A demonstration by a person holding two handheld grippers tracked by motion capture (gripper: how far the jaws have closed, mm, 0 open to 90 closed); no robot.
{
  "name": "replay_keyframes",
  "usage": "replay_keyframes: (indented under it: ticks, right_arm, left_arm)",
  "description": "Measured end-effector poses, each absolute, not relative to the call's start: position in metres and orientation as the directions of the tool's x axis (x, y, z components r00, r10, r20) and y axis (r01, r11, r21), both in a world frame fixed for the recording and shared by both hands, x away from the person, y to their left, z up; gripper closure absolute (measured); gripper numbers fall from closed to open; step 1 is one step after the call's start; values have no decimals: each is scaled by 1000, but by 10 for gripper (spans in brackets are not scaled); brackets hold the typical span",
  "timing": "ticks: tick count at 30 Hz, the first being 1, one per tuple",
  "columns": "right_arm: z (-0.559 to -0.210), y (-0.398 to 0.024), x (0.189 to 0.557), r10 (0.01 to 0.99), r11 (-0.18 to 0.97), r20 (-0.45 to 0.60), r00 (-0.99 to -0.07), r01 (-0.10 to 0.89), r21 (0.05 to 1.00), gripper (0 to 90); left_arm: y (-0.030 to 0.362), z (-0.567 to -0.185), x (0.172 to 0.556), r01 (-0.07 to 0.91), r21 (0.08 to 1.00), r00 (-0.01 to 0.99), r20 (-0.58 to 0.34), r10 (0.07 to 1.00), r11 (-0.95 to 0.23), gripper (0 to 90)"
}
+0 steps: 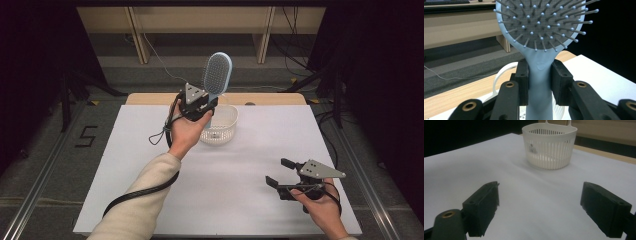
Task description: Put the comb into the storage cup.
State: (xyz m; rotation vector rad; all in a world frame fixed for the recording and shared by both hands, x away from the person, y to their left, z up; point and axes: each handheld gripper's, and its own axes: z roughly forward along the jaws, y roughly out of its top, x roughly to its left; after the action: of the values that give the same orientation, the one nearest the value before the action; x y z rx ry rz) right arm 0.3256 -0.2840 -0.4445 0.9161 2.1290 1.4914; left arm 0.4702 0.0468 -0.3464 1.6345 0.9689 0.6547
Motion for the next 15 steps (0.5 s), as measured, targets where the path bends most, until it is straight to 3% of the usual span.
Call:
replay_keyframes:
  ticks: [15]
  right_arm:
    - [-444,-284,325,699,221,58,-713,293,930,160]
  left_arm:
    - [42,-350,479,267,960,507,-61,860,-90,695]
